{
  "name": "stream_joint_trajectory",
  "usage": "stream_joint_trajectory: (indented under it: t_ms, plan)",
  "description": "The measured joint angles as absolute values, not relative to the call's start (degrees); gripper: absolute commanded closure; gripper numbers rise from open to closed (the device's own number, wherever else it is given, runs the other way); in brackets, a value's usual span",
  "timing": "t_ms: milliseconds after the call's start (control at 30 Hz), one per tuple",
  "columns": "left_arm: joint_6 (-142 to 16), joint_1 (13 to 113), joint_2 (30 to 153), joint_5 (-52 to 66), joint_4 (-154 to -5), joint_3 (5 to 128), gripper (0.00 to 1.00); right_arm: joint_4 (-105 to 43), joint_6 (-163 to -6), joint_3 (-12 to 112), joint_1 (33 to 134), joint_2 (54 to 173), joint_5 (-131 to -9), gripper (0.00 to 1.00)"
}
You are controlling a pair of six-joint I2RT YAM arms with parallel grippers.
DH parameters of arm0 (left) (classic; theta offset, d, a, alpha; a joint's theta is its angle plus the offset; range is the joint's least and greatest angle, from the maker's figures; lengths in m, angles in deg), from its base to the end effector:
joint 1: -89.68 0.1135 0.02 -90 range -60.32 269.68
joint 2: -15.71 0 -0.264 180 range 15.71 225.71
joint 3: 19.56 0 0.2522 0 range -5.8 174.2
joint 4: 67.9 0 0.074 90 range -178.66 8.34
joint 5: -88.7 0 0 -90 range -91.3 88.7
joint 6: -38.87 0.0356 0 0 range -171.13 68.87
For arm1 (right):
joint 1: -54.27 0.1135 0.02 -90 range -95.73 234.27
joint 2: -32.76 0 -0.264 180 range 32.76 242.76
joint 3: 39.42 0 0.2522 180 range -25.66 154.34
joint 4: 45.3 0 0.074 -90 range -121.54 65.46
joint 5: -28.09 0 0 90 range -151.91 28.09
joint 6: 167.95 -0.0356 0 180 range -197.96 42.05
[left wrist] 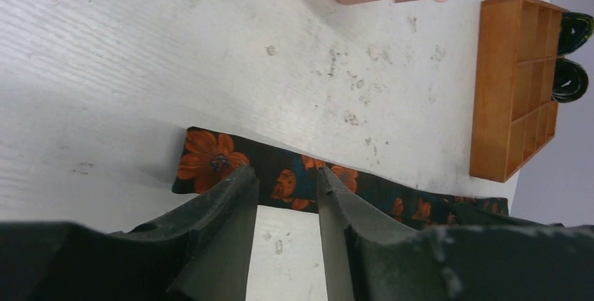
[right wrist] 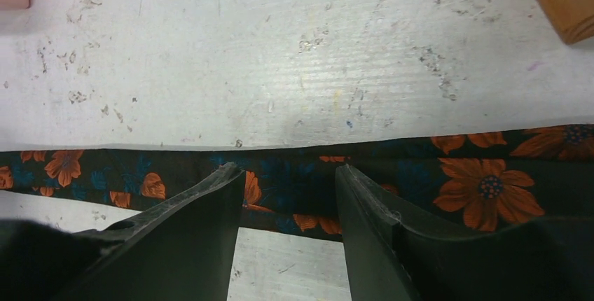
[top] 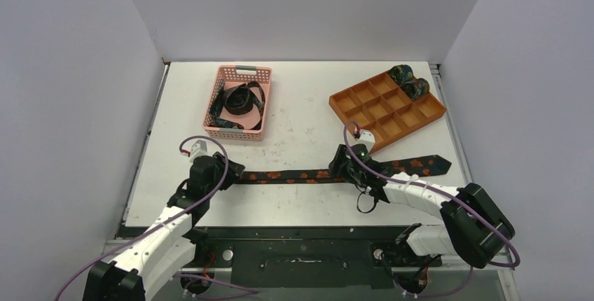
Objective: Roll the ties
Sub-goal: Roll the tie at the center of the board.
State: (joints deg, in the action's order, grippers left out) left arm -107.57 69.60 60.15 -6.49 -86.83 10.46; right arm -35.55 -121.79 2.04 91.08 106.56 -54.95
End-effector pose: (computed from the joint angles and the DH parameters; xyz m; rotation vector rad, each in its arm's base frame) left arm 0.1581 -0.0544 0.1754 -0.7468 2.0996 -0.6643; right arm 0.1952 0.1407 0.1588 0.2091 2.3603 0.5712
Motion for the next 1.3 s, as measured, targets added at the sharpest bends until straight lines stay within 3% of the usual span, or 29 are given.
stream_joint_trajectory:
  t_ms: [200, 467, 667, 767, 867, 1100, 1300]
  plan:
    - [-111.25, 72.29, 65.38, -4.85, -80.43, 4.99, 0.78, -37.63, -121.77, 2.04, 93.31, 108.33, -56.85, 0.52]
    - [-115.03, 74.43, 63.89, -6.10, -78.00, 0.73, 0.80, -38.41, -121.07, 6.04, 99.37, 113.07, -57.92, 0.60]
    - [-115.16, 74.52, 58.23, -7.04, -80.06, -0.65, 0.71, -39.05, -120.24, 17.17, 104.72, 122.71, -59.43, 0.70]
    - [-114.94, 74.52, 54.30, -7.08, -82.15, -0.74, 0.61, -39.46, -119.76, 23.88, 107.15, 128.24, -60.50, 0.70]
    - [-114.90, 74.52, 50.43, -7.17, -85.00, -0.71, 0.56, -39.57, -119.12, 30.76, 108.92, 133.94, -62.23, 0.67]
    - [-114.68, 74.52, 41.60, -9.83, -96.14, 0.73, 0.56, -33.98, -116.06, 44.93, 112.55, 146.95, -59.63, 0.64]
    - [-115.05, 74.52, 36.33, -11.23, -101.78, 0.69, 0.57, -29.17, -113.02, 49.15, 113.51, 150.01, -55.56, 0.68]
